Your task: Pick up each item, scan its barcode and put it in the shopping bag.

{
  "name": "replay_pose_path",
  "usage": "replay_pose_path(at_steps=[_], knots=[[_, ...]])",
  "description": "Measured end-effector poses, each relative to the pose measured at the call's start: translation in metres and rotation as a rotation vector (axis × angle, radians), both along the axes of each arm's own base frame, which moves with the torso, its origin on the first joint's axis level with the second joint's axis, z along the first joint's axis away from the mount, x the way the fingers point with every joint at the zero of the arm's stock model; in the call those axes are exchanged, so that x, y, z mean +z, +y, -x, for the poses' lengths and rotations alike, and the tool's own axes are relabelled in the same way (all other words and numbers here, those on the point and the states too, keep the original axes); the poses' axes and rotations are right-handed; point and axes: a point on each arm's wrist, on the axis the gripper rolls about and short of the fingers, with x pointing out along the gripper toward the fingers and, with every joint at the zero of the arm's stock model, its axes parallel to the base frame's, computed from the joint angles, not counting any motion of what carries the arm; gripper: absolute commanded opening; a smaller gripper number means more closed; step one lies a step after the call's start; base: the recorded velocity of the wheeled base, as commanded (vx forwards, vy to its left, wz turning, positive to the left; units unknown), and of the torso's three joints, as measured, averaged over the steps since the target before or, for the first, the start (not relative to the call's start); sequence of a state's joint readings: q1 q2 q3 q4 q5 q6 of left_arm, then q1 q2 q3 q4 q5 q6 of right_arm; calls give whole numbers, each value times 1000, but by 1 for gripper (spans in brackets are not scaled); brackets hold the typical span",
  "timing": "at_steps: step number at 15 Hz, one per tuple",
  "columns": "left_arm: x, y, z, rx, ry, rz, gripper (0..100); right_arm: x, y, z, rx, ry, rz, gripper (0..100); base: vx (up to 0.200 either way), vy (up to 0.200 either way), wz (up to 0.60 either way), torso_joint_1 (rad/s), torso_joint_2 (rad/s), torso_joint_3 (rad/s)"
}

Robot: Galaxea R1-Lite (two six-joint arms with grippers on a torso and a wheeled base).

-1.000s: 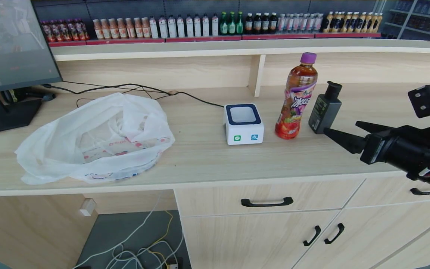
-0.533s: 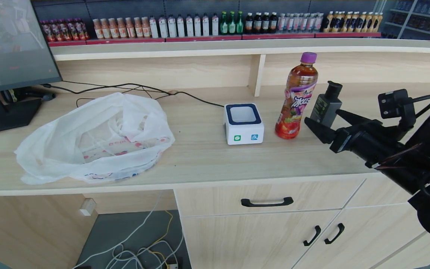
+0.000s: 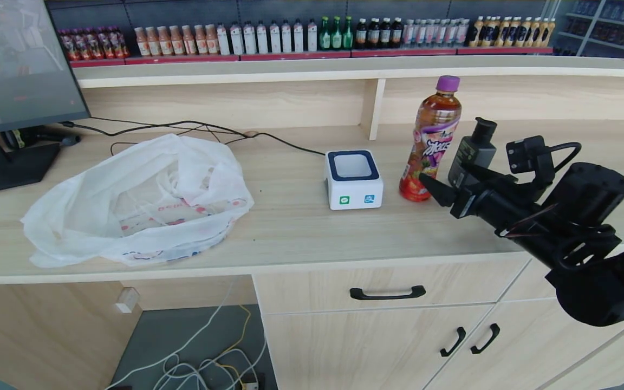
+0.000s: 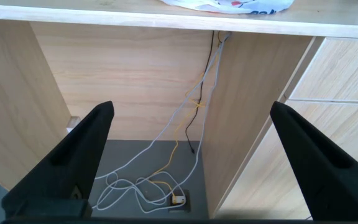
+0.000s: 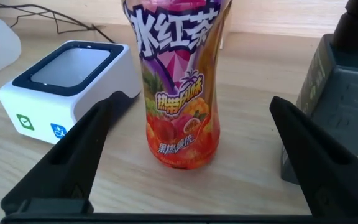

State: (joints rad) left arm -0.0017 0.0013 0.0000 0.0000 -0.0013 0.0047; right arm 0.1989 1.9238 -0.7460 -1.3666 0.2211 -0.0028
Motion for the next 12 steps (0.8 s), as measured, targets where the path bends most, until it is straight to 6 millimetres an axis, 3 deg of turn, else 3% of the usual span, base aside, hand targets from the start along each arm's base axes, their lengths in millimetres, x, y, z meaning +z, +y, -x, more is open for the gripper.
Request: replay_pose_path(at_steps=[12], knots=[[0, 0, 0, 0, 0, 0, 100, 0, 9, -30, -5, -49, -4, 100, 0, 0, 0, 0, 0, 0]])
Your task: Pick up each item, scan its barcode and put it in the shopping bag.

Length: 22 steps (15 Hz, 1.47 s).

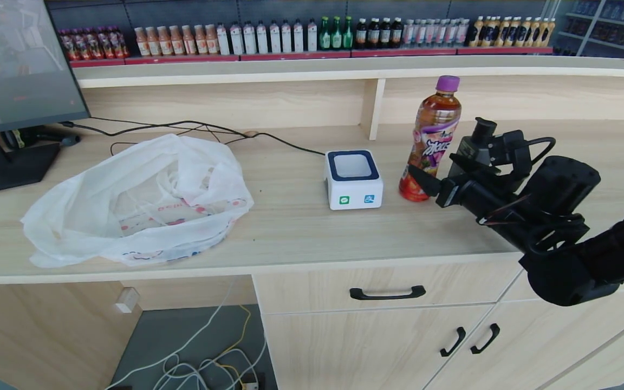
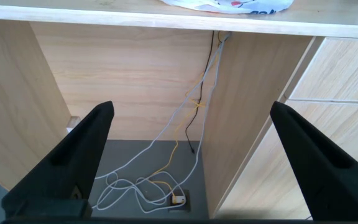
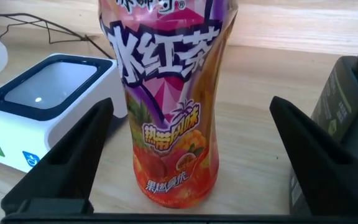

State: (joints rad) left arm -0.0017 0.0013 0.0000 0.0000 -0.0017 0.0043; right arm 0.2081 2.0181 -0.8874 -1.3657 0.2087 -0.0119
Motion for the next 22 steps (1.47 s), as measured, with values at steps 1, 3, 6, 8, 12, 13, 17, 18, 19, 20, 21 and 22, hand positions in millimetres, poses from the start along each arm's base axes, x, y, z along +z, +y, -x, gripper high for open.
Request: replay_pose_path(at_steps=[1, 3, 6, 8, 12, 13, 17, 18, 19, 20, 21, 22], knots=[[0, 0, 0, 0, 0, 0, 100, 2, 1, -3, -7, -10, -7, 100, 0, 0, 0, 0, 0, 0], [0, 0, 0, 0, 0, 0, 100, 6, 2, -9, -18, -28, -13, 100, 0, 0, 0, 0, 0, 0], [0, 0, 0, 0, 0, 0, 100, 7, 12, -15, -21, -36, -17, 100, 0, 0, 0, 0, 0, 0], [0, 0, 0, 0, 0, 0, 100, 6, 14, -18, -35, -25, -19, 100, 0, 0, 0, 0, 0, 0], [0, 0, 0, 0, 0, 0, 100, 17, 18, -26, -83, -38, -39, 100, 0, 0, 0, 0, 0, 0], [0, 0, 0, 0, 0, 0, 100, 21, 20, -28, -93, -47, -46, 100, 0, 0, 0, 0, 0, 0], [0, 0, 0, 0, 0, 0, 100, 25, 26, -32, -138, -65, -70, 100, 0, 0, 0, 0, 0, 0], [0, 0, 0, 0, 0, 0, 100, 25, 28, -32, -131, -67, -72, 100, 0, 0, 0, 0, 0, 0], [0, 0, 0, 0, 0, 0, 100, 25, 30, -32, -127, -68, -72, 100, 0, 0, 0, 0, 0, 0], [0, 0, 0, 0, 0, 0, 100, 25, 31, -32, -125, -67, -73, 100, 0, 0, 0, 0, 0, 0], [0, 0, 0, 1, 0, 0, 100, 25, 31, -32, -125, -66, -73, 100, 0, 0, 0, 0, 0, 0], [0, 0, 0, 1, 0, 0, 100, 24, 31, -32, -126, -66, -73, 100, 0, 0, 0, 0, 0, 0]])
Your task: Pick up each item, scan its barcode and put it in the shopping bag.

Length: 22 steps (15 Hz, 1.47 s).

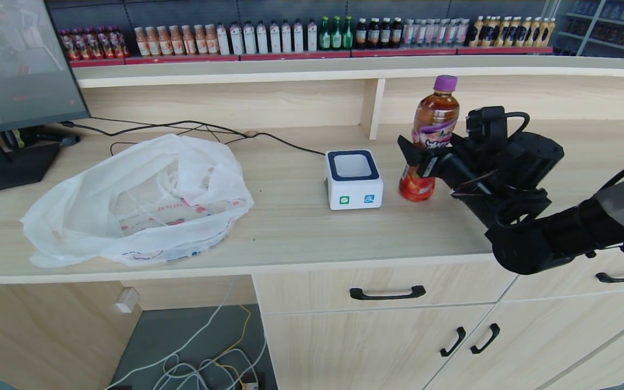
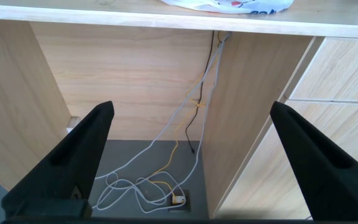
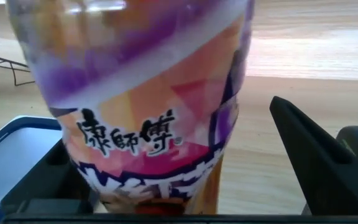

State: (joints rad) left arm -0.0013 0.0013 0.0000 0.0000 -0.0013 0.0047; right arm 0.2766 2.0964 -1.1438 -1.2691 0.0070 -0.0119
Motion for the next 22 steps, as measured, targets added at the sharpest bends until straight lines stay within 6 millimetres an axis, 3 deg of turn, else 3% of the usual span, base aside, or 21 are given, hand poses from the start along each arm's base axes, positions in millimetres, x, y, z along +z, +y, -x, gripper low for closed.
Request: replay_pose_path(at_steps=[3, 4, 14, 22], knots=[[0, 0, 0, -1, 0, 0, 100, 0, 1, 0, 3, -2, -1, 100, 0, 0, 0, 0, 0, 0], [0, 0, 0, -1, 0, 0, 100, 0, 3, 1, 7, -1, -3, 0, 0, 0, 0, 0, 0, 0], [0, 0, 0, -1, 0, 0, 100, 2, 7, 4, 14, -29, -14, 0, 0, 0, 0, 0, 0, 0], [0, 0, 0, -1, 0, 0, 100, 21, 4, 14, -45, -133, -39, 0, 0, 0, 0, 0, 0, 0]])
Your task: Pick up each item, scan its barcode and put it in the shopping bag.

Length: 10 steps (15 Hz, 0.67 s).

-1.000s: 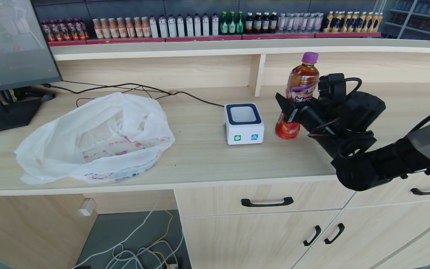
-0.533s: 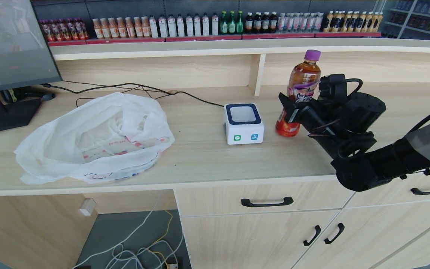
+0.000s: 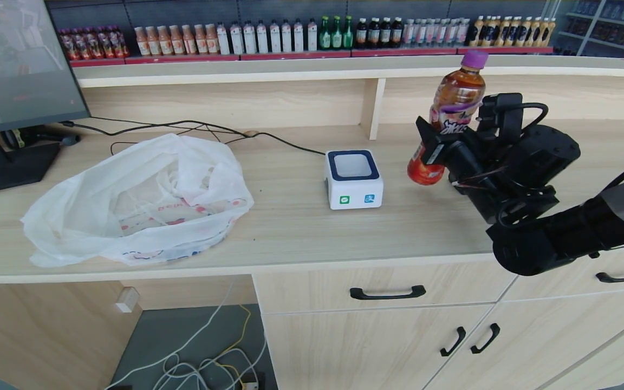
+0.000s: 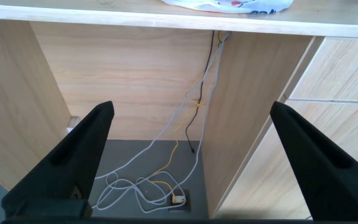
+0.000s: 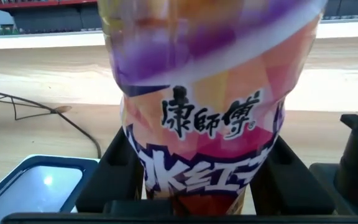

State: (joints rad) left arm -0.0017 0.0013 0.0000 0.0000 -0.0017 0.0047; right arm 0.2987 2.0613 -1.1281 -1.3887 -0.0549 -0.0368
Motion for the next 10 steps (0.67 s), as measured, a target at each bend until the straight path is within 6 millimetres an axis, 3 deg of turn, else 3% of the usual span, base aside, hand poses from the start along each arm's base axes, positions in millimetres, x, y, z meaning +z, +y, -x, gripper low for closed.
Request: replay_pose_path(at_steps=[4, 10], knots=[[0, 0, 0, 0, 0, 0, 100, 3, -1, 22, 5, 19, 26, 0, 0, 0, 0, 0, 0, 0], [0, 0, 0, 0, 0, 0, 100, -9, -7, 87, 20, 66, 123, 0, 0, 0, 0, 0, 0, 0]])
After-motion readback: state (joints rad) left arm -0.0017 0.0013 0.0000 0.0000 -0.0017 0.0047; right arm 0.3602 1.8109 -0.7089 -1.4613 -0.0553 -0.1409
